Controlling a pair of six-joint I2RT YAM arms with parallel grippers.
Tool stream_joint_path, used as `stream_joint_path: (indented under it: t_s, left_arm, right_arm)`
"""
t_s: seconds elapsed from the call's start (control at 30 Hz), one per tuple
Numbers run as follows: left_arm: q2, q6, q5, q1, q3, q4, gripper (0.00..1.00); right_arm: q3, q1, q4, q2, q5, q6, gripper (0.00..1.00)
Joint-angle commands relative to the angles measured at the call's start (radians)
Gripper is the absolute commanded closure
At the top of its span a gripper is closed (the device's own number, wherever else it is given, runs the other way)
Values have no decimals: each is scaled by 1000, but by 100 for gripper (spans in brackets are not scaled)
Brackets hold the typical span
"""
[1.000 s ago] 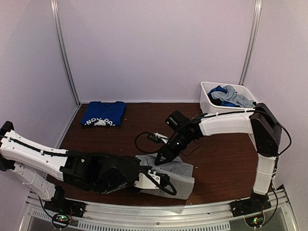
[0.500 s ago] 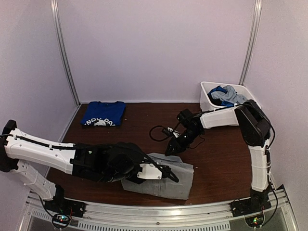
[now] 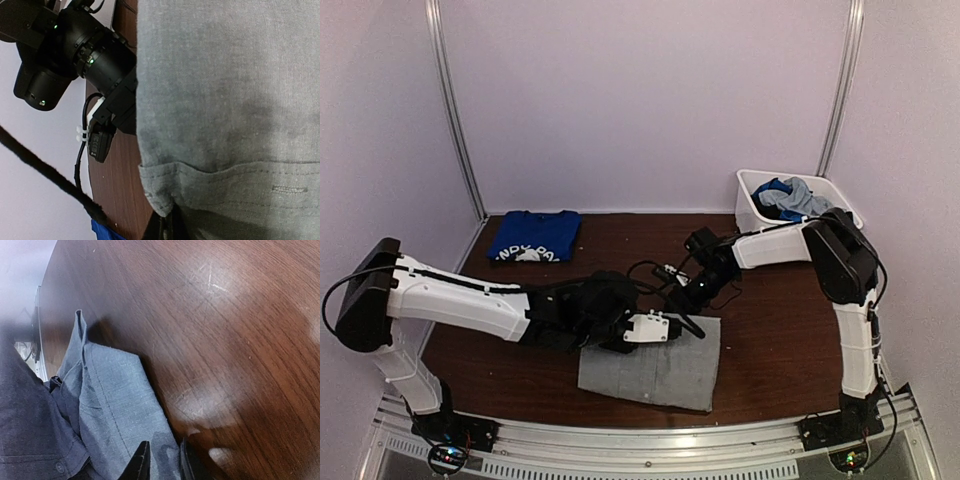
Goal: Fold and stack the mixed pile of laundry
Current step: Fold the 2/3-rectangle-folded shirt at the center of the board.
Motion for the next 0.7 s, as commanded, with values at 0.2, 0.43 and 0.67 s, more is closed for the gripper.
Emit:
stream_joint_path:
  t_s: [0.2, 0.43, 0.67]
  left_arm:
    - [133, 78, 71, 24, 71, 189, 100]
    - [205, 67, 75, 48, 70, 232, 100]
    - [280, 52, 64, 77, 61, 294, 100]
  right_arm:
    - [-29, 6, 2, 54, 1, -16, 80]
    - [-11, 5, 1, 42, -6, -5, 80]
    - [54, -3, -35, 36, 12, 4, 73]
